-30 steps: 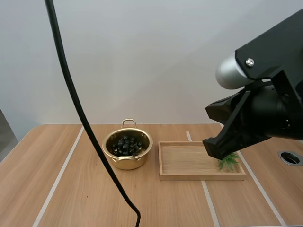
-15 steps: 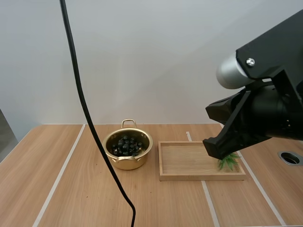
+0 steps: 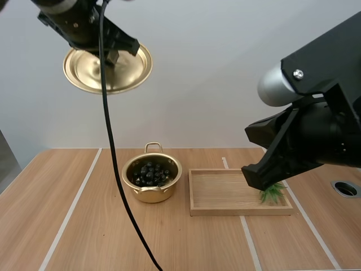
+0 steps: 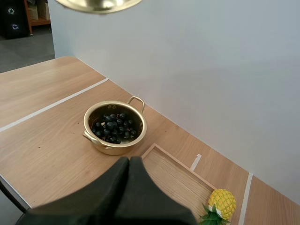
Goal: Open the pot, put the grape inside, and close it
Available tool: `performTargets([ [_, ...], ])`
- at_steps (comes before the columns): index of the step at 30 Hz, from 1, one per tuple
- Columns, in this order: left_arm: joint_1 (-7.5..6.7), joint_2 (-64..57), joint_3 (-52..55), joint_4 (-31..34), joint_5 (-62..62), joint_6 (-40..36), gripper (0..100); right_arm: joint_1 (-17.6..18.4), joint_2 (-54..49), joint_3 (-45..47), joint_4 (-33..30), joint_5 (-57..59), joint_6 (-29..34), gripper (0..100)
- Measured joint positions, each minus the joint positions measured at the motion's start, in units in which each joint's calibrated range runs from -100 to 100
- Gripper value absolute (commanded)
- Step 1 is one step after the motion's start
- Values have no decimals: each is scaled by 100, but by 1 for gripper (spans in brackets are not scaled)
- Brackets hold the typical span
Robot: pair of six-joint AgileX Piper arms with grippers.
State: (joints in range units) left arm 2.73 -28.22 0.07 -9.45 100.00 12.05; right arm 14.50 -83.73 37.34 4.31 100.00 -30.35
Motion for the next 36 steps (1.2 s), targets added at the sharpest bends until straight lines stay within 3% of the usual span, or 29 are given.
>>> performTargets([
  [10,0,36,1601,-14,-150,405,0,0,0,0,0,0,0,0],
  [14,0,71,1887,-327,-392,1089,0,0,0,0,0,0,0,0],
  [19,0,373,1914,-784,-528,1606,0,0,0,0,76,0,7,0],
  [32,0,1943,1501,-805,-232,1851,0,0,0,0,86,0,11,0],
  [36,-155,2231,1161,-650,-126,1845,0,0,0,0,86,0,11,0],
])
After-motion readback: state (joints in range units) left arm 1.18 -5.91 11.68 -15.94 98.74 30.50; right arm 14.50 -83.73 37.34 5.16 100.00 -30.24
